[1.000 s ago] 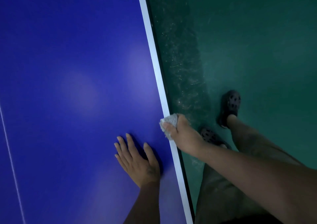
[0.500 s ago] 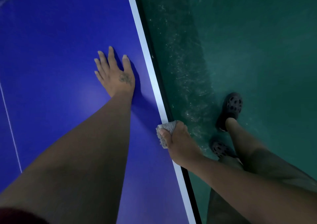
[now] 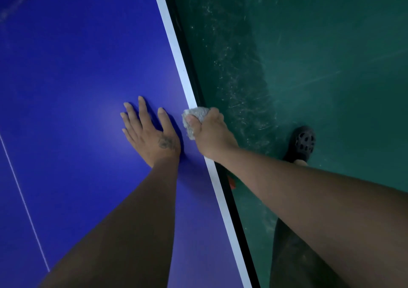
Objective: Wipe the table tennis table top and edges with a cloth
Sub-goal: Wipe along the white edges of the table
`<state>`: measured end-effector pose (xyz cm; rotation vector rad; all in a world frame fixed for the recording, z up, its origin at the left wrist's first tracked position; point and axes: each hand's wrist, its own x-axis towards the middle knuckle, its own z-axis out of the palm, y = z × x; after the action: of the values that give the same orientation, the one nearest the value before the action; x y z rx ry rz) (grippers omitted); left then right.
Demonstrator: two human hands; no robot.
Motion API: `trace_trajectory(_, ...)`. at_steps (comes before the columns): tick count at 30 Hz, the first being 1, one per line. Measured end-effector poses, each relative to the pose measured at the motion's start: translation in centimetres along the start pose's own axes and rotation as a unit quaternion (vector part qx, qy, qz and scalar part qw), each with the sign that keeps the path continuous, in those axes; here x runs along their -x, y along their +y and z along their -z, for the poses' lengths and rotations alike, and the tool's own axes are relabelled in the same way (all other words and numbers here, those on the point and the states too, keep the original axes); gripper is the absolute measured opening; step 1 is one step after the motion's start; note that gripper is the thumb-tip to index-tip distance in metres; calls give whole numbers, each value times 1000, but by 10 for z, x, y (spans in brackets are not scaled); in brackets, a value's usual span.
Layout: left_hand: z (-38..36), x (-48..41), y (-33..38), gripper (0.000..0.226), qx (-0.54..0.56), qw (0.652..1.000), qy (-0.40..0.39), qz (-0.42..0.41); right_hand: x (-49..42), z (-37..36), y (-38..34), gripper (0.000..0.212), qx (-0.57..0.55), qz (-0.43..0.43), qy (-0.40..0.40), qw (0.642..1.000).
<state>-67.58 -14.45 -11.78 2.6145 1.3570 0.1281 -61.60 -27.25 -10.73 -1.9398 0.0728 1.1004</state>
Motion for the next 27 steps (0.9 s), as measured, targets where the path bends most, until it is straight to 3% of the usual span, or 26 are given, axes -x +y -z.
trace_trajectory(5,-2,-1,-1,63,4,1000,13,-1,-28,9,-25,61,-2,3,2,1000)
trace_trajectory(9,-1,-1,-2,61,6,1000,24,-9,9,3,13,43,-61,42,-5,997)
trace_trajectory(14,-3,-2,-5,59,1,1000,27,-11,52,-19,52,67,-44,6,-20,999)
trace_trajectory(19,-7,-3,-8,60,-4,999,31,-20,9,-16,14,28,-75,-9,11,997)
trace_trajectory(23,-6,-4,-8,59,-2,999,33,-23,-54,8,-45,56,-57,20,5,998)
trace_trajectory(27,-8,-5,-8,59,-3,999,40,-29,-99,25,-96,61,-54,13,29,998)
